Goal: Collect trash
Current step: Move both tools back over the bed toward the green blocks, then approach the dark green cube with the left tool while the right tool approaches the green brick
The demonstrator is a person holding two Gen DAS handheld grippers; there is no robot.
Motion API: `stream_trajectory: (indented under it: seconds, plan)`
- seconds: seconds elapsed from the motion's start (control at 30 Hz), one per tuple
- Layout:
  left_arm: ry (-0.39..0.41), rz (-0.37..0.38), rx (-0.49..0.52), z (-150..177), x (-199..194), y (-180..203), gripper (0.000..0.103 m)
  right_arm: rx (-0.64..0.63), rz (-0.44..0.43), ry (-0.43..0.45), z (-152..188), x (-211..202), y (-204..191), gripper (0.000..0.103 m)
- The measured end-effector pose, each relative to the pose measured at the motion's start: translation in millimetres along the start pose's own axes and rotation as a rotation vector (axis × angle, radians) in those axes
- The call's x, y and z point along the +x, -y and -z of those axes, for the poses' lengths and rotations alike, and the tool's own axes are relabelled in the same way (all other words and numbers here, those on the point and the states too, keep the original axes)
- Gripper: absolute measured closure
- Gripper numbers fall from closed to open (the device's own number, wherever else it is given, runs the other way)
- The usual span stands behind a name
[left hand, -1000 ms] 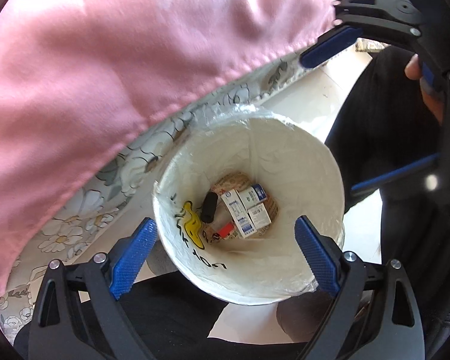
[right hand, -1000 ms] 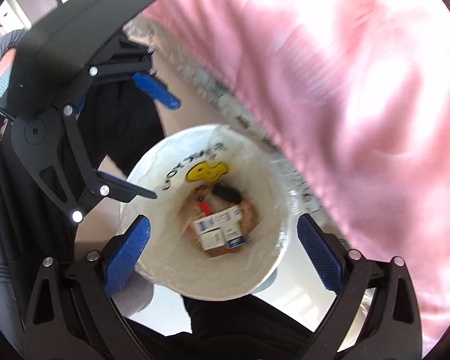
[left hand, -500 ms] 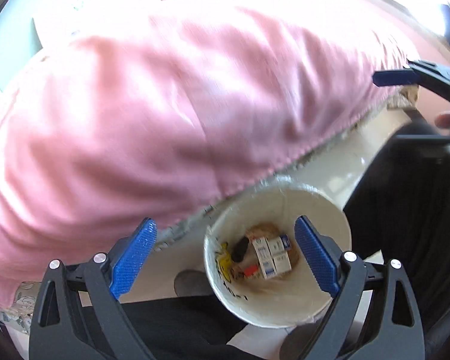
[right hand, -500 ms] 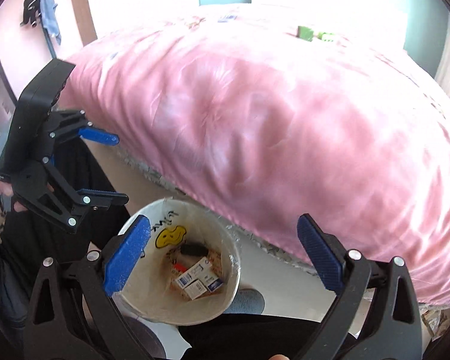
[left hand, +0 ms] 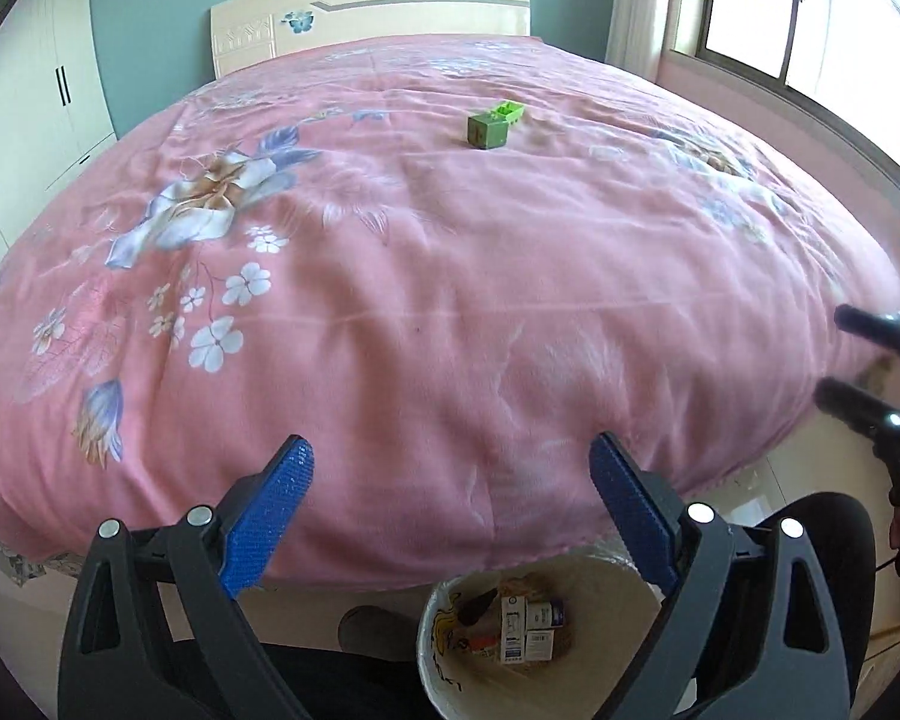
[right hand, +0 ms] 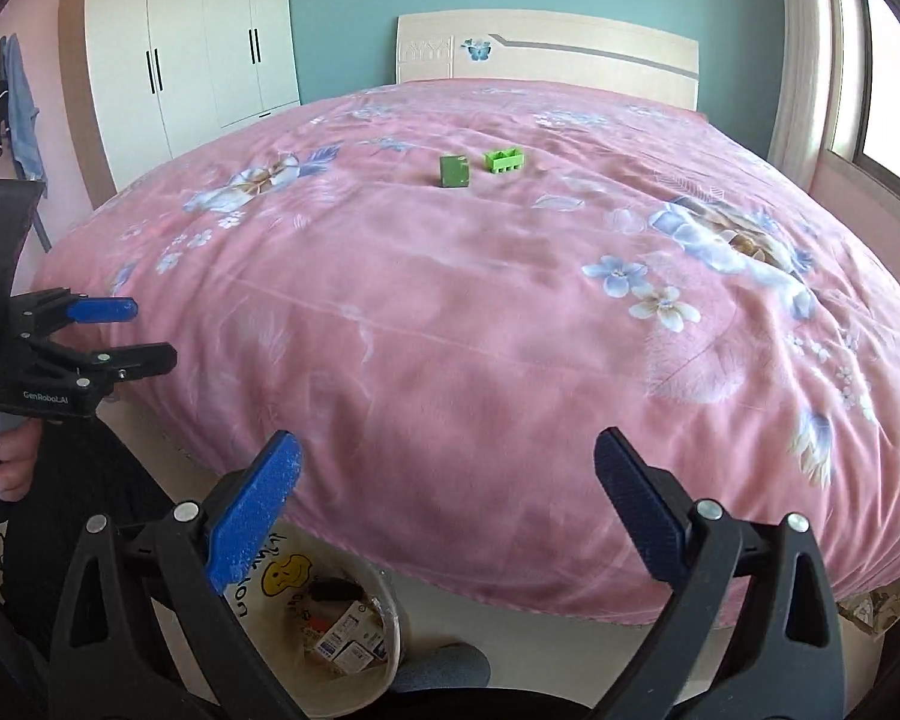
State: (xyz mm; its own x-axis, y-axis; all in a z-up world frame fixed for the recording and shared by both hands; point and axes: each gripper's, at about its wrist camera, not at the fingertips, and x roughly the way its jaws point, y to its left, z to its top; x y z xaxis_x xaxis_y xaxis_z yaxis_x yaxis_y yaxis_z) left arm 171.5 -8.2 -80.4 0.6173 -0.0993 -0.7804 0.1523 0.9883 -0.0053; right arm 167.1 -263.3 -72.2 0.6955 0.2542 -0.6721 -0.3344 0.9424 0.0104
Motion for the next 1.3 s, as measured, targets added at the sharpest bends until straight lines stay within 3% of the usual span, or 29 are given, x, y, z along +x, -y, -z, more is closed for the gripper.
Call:
stream_trajectory:
  seconds: [0.13,0.33,0.53,0.7,0.97,1.3]
  plan:
    - [0.023,-0.046,-0.034,-19.4,-2.6,3.4,0.008,0.027,0.026,0.043,-20.4,-0.9,22.5,0.007]
    - [0.039,-0.096,-0.058,-43.2,3.9,11.0,0.008,0.011,0.013,0.028,-50.5,3.9,44.6,0.007]
    - [0.015,-0.094,-0.076,-65.4,17.9,19.6,0.008,-0.030,0.023,0.027,-79.6,13.6,67.5,0.007]
    - [-0.013,-0.064,-0.064,-88.9,35.1,24.5,0.008,-0.041,-0.018,-0.016,-101.2,32.7,86.5,0.007]
    - [-0.070,-0.042,-0.146,-118.9,70.8,18.5,0.008,-0.105,-0.044,-0.060,-133.6,74.7,105.6,0.007]
    - [-0.043,-0.037,-0.061,-144.0,98.8,33.1,0.008,-0.139,-0.074,-0.055,-160.6,111.3,115.6,0.007]
